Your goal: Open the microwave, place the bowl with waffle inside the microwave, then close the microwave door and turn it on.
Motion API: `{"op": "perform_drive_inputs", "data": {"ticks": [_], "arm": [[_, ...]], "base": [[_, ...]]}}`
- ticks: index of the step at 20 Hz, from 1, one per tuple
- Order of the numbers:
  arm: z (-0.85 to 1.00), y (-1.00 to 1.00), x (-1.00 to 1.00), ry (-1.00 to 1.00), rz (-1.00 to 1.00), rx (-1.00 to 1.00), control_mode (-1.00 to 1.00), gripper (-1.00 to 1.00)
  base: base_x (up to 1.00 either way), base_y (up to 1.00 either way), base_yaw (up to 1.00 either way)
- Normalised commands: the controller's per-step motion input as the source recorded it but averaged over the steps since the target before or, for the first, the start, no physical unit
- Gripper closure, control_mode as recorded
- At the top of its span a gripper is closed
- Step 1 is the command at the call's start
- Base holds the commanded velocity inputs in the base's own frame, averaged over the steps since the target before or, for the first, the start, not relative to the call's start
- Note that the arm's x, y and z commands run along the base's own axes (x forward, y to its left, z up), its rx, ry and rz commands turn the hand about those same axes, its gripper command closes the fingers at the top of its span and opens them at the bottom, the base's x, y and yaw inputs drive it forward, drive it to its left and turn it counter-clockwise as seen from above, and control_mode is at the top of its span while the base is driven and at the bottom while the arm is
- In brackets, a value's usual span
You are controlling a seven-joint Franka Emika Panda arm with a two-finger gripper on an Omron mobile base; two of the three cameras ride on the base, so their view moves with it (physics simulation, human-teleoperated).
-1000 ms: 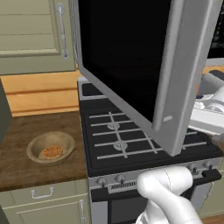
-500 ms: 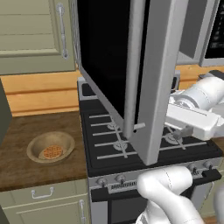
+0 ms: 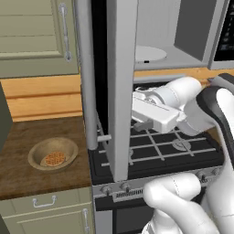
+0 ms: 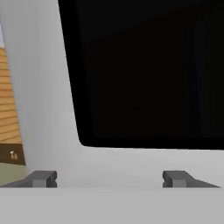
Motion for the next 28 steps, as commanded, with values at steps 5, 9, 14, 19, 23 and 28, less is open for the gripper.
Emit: {"op": "perform_drive_inputs", "data": {"ticks": [5,9,14,19,23,28], "arm": [[-0.05,0.45,0.41,0.07,-0.1,0.0,-1.0,-1.0],[-0.26,0.39,0.43,0.16,-0.13,-0.05,-1.0,-1.0],[-0.24,0.06,0.57,0.18,-0.14,-0.04,-1.0,-1.0],[-0.65,-0.36,0.99,0.27,-0.23,-0.19,-1.0,-1.0],[-0.82,-0.36,1.0,0.34,-0.23,-0.27,-1.0,-1.0],[-0.7,-0.09,0.93,0.29,-0.15,-0.34,-1.0,-1.0]], "base": [[0.0,0.0,0.0],[0.0,0.0,0.0],[0.0,0.0,0.0],[0.0,0.0,0.0],[0.0,0.0,0.0],[0.0,0.0,0.0]]}}
